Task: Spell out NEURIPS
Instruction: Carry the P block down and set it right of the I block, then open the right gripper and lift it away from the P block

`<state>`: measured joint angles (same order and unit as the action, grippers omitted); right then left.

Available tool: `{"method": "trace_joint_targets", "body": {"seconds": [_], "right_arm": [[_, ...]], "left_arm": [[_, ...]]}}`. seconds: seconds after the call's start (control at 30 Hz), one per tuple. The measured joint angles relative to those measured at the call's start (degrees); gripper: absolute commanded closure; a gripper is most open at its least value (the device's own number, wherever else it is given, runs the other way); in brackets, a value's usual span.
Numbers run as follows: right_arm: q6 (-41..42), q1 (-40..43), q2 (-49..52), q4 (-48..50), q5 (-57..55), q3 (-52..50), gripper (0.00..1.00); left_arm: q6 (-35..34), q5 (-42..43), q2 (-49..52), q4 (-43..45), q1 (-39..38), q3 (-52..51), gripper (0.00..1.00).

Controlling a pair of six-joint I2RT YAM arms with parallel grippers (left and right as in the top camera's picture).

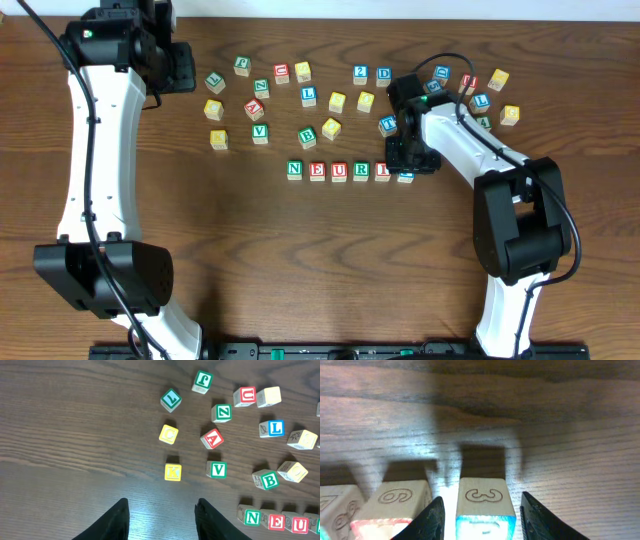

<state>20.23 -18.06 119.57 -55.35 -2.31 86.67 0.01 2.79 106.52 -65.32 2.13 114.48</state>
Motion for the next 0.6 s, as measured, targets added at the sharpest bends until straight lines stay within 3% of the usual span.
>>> {"method": "trace_joint_targets", "body": {"seconds": [0.3, 0.6], "right_arm": [[-1.4, 0.9, 0.0, -3.9, 0.0, 16.1, 0.51], [1.8, -2.5, 0.5, 16.6, 3.9, 20.2, 0.44]], "left_arm": [[0.0, 0.0, 0.0, 0.0, 0.0, 0.0, 0.58], [0.0, 0.0, 0.0, 0.0, 0.0, 0.0, 0.57]]}}
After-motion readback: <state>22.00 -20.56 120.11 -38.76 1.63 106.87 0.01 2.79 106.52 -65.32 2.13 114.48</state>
